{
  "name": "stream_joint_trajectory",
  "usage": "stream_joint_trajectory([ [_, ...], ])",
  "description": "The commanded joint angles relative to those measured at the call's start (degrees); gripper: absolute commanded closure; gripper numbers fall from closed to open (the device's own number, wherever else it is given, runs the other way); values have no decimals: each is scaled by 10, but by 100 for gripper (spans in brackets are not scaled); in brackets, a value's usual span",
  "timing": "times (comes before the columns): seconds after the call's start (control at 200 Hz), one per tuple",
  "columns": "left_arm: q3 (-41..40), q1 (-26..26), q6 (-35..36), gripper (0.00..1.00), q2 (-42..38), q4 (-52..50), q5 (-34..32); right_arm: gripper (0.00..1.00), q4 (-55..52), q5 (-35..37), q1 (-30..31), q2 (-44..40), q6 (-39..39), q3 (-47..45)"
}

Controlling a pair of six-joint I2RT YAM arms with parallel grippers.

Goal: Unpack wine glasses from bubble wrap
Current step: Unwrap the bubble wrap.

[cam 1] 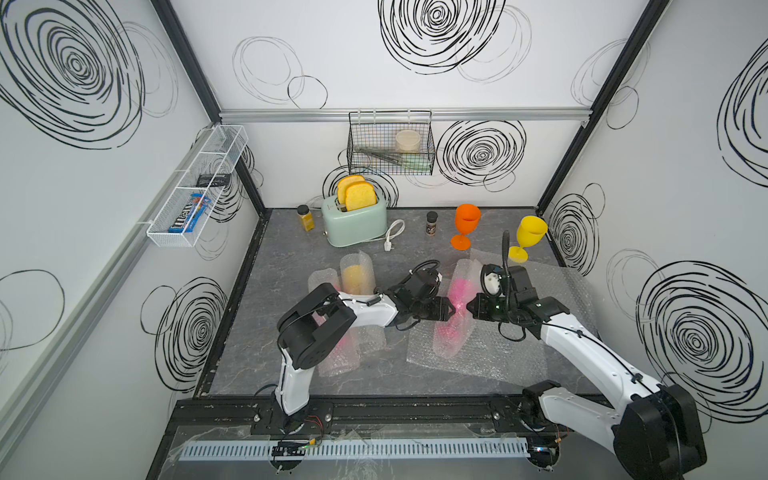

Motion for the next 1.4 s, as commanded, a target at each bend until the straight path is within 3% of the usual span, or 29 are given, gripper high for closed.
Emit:
stream_joint_trajectory([
  [0.0, 2, 2, 5, 38, 19, -37, -14, 92, 22, -14, -9, -18, 1, -4],
  [0.055, 2, 2, 5, 38, 17, -36, -15, 90, 28, -15, -8, -17, -8, -11],
  [0.175, 4, -1, 8, 38, 15, -38, -16, 76, 28, 2, 5, -1, -21, -16],
  [0.32, 7, -4, 10, 38, 16, -40, -18, 68, 4, 67, 40, 38, -28, 8],
  [0.746, 4, -6, 11, 38, 13, -36, -18, 61, -81, 222, 150, 124, -36, 121],
  [0.991, -18, -5, 5, 39, -10, -9, -15, 60, -117, 295, 188, 174, -40, 153],
  [1.216, -52, 4, -17, 39, -33, 36, 11, 62, -118, 310, 190, 190, -39, 148],
  [1.396, -74, 14, -32, 39, -48, 67, 28, 69, -114, 300, 179, 170, -35, 129],
])
